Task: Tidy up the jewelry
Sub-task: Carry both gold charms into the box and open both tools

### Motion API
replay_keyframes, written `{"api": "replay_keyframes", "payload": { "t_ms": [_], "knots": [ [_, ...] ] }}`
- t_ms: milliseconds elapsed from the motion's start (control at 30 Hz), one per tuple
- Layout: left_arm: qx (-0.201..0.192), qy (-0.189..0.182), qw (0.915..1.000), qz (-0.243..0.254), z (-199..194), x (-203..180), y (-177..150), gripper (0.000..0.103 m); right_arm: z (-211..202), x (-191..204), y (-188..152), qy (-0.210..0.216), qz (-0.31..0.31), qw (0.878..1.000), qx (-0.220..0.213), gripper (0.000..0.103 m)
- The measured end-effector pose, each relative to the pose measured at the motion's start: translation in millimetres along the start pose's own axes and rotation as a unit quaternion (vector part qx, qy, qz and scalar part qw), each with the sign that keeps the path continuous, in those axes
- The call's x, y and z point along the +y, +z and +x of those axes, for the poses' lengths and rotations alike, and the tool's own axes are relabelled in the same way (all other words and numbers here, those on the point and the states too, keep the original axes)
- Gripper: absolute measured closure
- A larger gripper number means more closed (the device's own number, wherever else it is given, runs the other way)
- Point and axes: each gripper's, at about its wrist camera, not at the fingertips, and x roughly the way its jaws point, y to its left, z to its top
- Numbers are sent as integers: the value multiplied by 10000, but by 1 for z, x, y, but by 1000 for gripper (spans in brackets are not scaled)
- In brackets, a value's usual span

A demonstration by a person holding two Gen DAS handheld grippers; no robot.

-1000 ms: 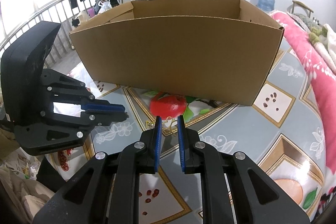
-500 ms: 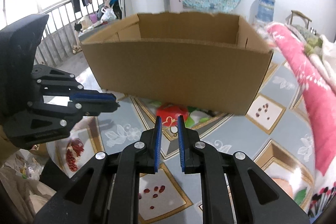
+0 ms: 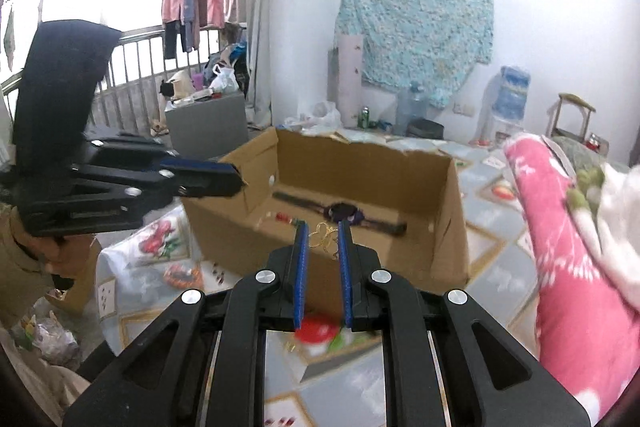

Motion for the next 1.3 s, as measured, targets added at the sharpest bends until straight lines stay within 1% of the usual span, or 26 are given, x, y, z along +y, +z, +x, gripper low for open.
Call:
{"api": "replay_keyframes", "payload": {
  "t_ms": [100, 167, 200, 267, 333, 467, 567, 600, 633, 667, 700, 767, 800, 1067, 1100, 1167, 1233, 1300],
  "knots": [
    [291, -8, 9992, -272, 33, 14, 13, 97, 27, -23, 9, 111, 52, 9996, 260, 90],
    [505, -74, 9975, -490, 55, 24, 21, 97, 50, -38, 14, 76, -1, 9986, 522, 90],
    [682, -164, 9956, -625, 72, 30, 26, 97, 61, -43, 15, 84, -25, 9980, 623, 90],
    [919, -149, 9930, -727, 95, 35, 33, 97, 80, -54, 17, 134, -45, 9964, 836, 90],
    [1120, -215, 9900, -835, 116, 37, 37, 97, 96, -63, 19, 178, -65, 9948, 1002, 90],
    [1433, -476, 9804, -1267, 148, 47, 44, 96, 114, -74, 16, 212, -137, 9924, 1206, 90],
    [1640, -683, 9704, -1639, 164, 52, 45, 96, 117, -83, 11, 187, -48, 9921, 1242, 90],
    [1639, -780, 9679, -1740, 166, 53, 46, 96, 114, -84, 10, 238, 0, 9925, 1197, 92],
    [1633, -845, 9655, -1843, 166, 54, 48, 96, 112, -85, 10, 293, 40, 9928, 1157, 92],
    [1681, -817, 9634, -1920, 168, 55, 49, 93, 109, -86, 9, 298, 67, 9935, 1101, 91],
    [1731, -788, 9623, -1945, 171, 55, 50, 87, 107, -85, 10, 278, 72, 9939, 1061, 91],
    [1752, -838, 9595, -2040, 172, 57, 50, 84, 100, -85, 11, 181, 102, 9954, 940, 86],
    [1748, -864, 9590, -2057, 172, 57, 50, 84, 98, -87, 11, 170, 139, 9956, 910, 86],
    [1555, -857, 9616, -2092, 162, 60, 53, 84, 69, -109, 15, 134, 668, 9963, 519, 85],
    [1533, -847, 9623, -2083, 161, 61, 54, 84, 65, -112, 16, 123, 723, 9963, 457, 83],
    [1438, -829, 9644, -2060, 155, 60, 55, 82, 54, -116, 17, 116, 845, 9958, 338, 76],
    [1356, -802, 9662, -2041, 149, 59, 57, 78, 45, -120, 18, 94, 976, 9949, 234, 71],
    [1239, -786, 9683, -2020, 140, 59, 59, 73, 35, -123, 17, 128, 1168, 9930, 126, 68]
  ]
}}
